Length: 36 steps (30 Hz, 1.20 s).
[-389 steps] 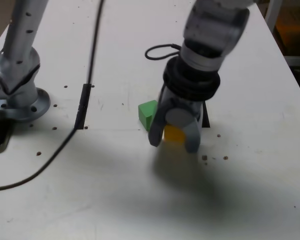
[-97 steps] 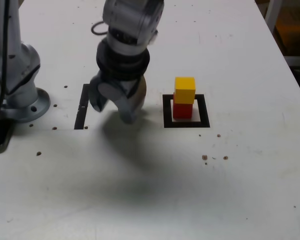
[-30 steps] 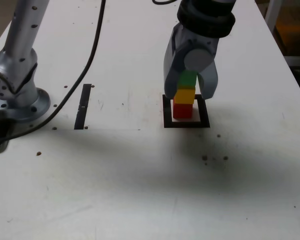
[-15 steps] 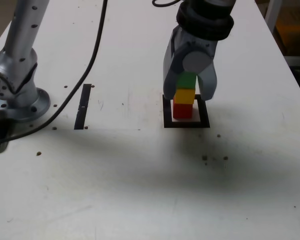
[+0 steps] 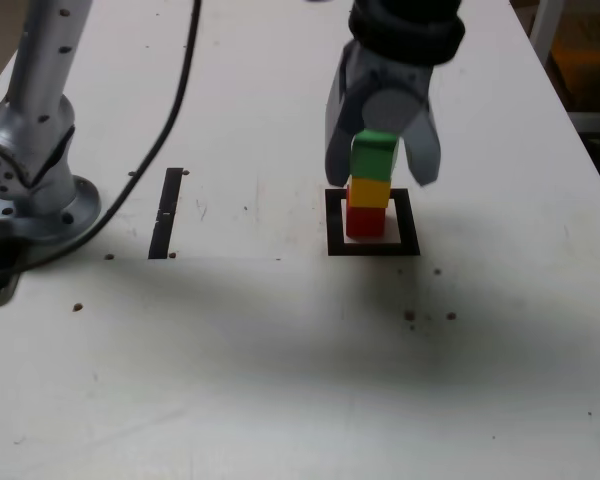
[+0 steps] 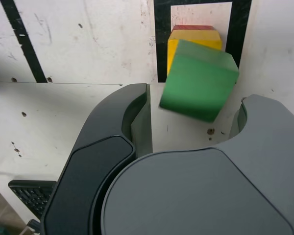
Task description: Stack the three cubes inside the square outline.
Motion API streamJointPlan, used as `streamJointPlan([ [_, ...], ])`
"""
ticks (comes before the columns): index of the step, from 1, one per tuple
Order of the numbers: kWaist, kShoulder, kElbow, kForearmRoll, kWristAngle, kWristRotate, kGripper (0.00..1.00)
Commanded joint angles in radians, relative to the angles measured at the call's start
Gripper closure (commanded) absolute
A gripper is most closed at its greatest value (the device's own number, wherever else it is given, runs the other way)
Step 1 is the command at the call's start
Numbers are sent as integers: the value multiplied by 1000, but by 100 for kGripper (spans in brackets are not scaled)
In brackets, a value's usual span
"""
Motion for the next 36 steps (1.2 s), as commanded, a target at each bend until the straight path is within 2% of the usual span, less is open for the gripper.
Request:
streamJointPlan([
  [1,-8,-53,-9,16,16,-13,31],
  [8,-15,-233,-15,103,94,-67,31],
  [11,-15,-299,31,127,110,-85,31],
  [14,-15,-350,116,134,111,-105,31],
  [21,-14,-397,325,117,78,-149,31],
  [26,-14,-397,470,59,41,-157,31],
  [30,-14,-390,556,0,14,-154,31],
  [36,-14,-371,702,-136,-52,-128,31],
])
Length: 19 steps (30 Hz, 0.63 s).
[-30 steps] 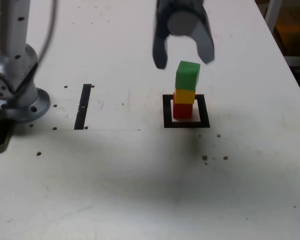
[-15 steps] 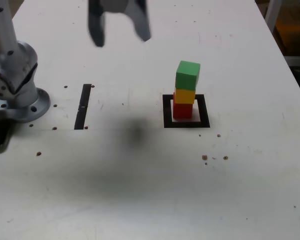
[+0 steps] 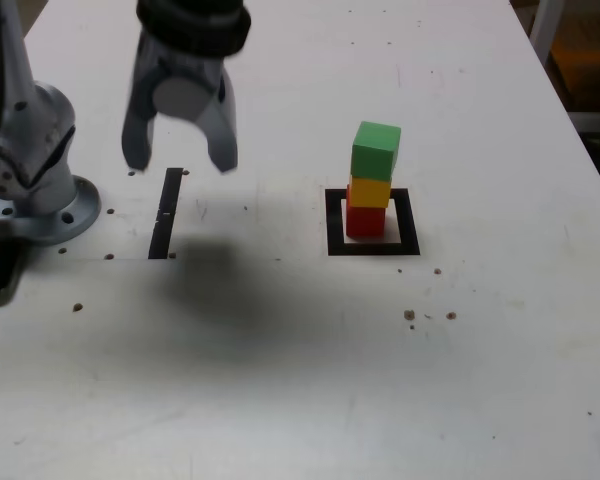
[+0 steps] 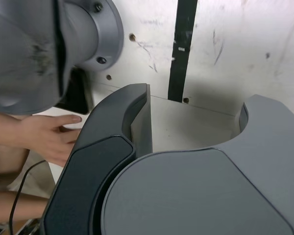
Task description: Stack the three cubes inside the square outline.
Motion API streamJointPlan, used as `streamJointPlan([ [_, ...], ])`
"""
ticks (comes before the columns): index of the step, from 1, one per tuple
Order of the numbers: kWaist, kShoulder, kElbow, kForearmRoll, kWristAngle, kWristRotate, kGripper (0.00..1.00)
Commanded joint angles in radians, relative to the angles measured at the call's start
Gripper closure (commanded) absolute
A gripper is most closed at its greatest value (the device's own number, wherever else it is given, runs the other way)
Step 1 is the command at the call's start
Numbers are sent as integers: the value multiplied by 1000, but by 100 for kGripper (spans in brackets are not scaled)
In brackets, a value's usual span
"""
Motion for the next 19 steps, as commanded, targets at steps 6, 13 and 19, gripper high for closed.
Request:
streamJointPlan([
  [6,1,21,95,-129,-41,48,31],
  [13,1,35,160,-232,-43,85,31],
  [19,6,51,258,-370,-51,119,30],
])
